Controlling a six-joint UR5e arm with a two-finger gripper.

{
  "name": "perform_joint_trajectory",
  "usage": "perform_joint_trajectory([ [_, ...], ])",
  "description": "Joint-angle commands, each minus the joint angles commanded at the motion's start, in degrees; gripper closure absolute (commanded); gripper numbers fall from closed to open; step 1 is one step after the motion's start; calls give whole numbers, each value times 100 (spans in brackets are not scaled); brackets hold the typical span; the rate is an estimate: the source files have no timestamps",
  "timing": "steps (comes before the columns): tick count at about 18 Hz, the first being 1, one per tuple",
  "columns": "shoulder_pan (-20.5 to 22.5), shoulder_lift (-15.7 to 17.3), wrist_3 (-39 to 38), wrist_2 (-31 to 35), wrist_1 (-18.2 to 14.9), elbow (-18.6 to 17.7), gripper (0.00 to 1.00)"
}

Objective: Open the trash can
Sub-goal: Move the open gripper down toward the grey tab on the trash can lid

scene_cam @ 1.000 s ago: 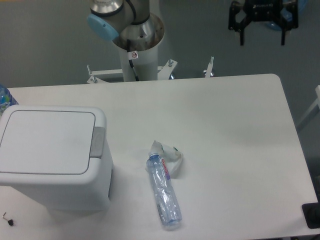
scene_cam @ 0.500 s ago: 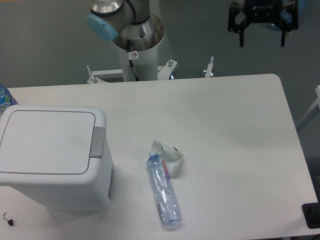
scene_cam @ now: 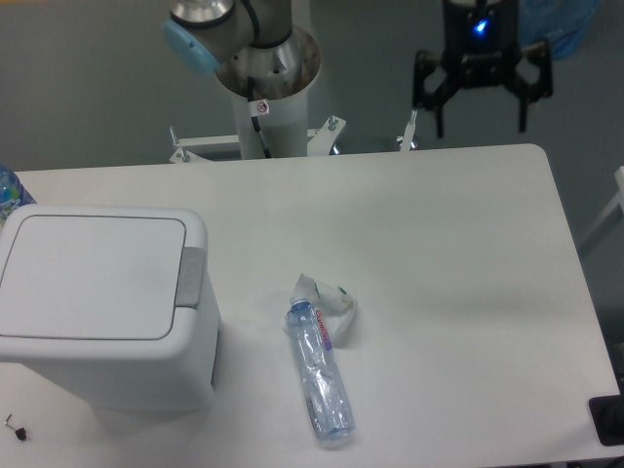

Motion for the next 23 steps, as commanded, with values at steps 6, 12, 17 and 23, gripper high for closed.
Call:
perform_joint_trajectory([
  [6,-537,-194,-1128,-97,511,-44,0],
  [12,-845,-255,-1760,-439,652,-79,0],
  [17,-1267,-317,-1989,-448,705,-228,0],
  [23,-1574,-440,-2516,-457,871,-149,0],
])
